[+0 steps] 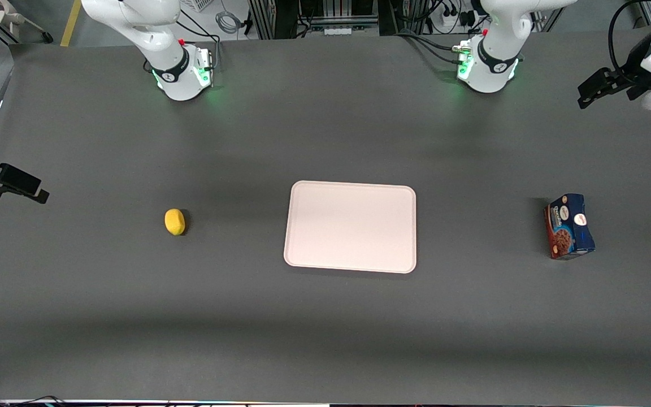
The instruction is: Place cookie box on tray
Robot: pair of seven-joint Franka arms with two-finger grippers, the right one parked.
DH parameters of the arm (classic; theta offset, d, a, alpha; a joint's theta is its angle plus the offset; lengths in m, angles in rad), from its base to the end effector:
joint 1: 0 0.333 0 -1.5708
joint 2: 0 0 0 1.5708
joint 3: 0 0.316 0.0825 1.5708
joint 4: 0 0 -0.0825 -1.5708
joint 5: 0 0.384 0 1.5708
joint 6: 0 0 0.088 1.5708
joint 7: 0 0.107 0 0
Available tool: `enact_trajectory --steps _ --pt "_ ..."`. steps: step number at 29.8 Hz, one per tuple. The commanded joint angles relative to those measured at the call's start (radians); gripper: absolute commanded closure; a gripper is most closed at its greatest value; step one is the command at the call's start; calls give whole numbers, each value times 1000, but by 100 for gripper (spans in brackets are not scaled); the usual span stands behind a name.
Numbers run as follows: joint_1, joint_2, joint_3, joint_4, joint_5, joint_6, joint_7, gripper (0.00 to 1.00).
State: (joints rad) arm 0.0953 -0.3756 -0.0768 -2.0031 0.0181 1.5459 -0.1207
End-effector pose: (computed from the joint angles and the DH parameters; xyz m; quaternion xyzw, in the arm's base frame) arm 0.4282 0.0046 0.6036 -0.9962 -0.0726 0.0401 0.0251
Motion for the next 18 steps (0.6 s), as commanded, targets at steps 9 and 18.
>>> enact_trajectory --steps 9,18 --pt "4 0 25 52 -6 -10 39 0" --pt "6 150 86 320 16 -142 148 0"
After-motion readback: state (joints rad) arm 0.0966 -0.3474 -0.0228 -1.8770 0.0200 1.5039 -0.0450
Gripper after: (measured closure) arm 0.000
